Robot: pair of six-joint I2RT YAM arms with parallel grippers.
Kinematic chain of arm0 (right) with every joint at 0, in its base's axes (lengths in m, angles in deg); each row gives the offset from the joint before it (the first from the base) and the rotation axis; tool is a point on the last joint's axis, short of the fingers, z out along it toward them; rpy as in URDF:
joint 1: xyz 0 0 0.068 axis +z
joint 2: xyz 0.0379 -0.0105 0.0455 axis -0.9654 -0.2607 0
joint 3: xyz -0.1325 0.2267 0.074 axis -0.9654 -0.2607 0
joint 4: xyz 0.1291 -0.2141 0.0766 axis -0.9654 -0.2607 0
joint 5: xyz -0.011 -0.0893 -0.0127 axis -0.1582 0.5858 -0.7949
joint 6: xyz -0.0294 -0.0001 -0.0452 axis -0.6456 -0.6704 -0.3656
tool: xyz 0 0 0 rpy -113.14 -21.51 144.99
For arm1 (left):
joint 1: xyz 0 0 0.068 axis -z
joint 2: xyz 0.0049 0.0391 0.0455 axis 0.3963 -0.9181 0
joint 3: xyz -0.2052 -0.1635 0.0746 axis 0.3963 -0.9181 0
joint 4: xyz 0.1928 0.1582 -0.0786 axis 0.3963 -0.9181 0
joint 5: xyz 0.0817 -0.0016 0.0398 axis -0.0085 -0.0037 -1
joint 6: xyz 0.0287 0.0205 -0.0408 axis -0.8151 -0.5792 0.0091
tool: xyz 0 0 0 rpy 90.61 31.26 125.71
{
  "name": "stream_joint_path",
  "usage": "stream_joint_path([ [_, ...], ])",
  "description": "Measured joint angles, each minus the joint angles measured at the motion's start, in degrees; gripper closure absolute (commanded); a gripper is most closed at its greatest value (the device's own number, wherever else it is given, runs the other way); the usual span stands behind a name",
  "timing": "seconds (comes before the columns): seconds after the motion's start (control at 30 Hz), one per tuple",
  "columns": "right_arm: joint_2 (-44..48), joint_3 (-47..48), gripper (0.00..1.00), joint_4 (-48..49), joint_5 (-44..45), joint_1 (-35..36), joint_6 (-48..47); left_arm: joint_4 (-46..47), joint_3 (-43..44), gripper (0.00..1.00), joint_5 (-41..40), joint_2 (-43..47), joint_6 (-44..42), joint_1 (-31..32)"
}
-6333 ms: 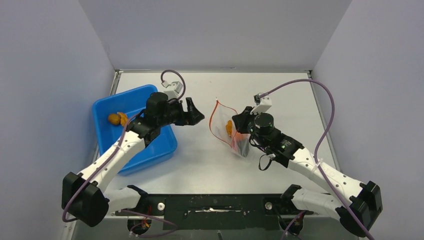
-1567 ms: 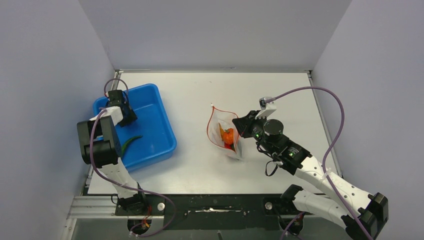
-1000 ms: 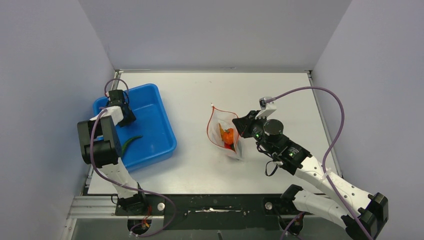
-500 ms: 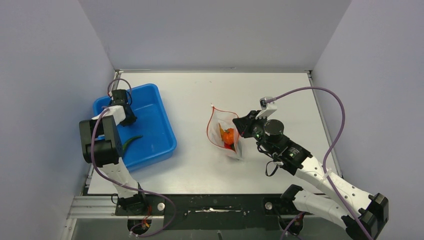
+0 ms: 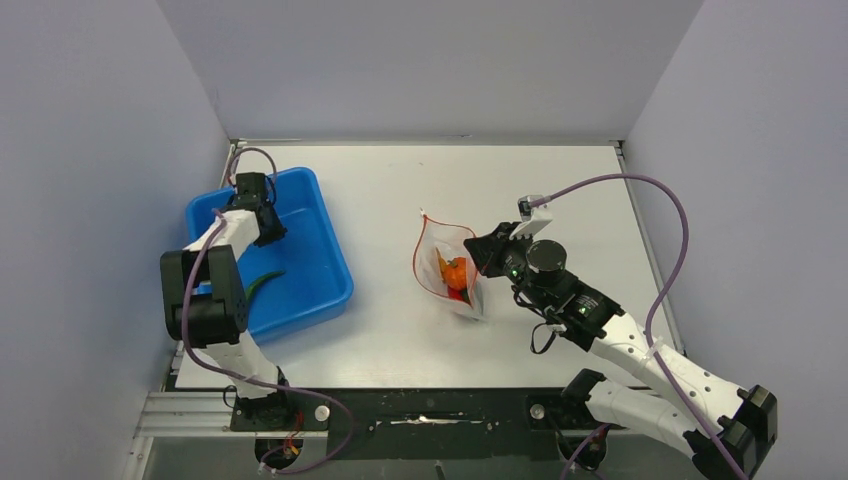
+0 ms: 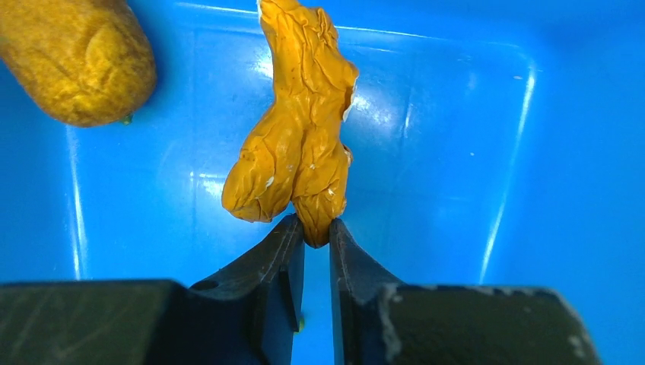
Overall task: Place the food in the zip-top bag and seal the zipper
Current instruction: Pick up the fake vegetable from the bin.
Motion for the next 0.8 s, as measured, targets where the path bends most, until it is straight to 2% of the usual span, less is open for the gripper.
stream_joint_path([
  [0.3, 0.17, 0.02, 1.00, -0.98, 1.03, 0.00, -0.13, -1.75, -2.51, 0.97, 5.01, 8.68, 1.16, -0.11],
  [0.8, -3.06, 1.60, 1.00, -1.09, 1.18, 0.57, 1.57, -6.25, -4.90, 0.99, 18.67, 26.40, 0.83, 0.15],
])
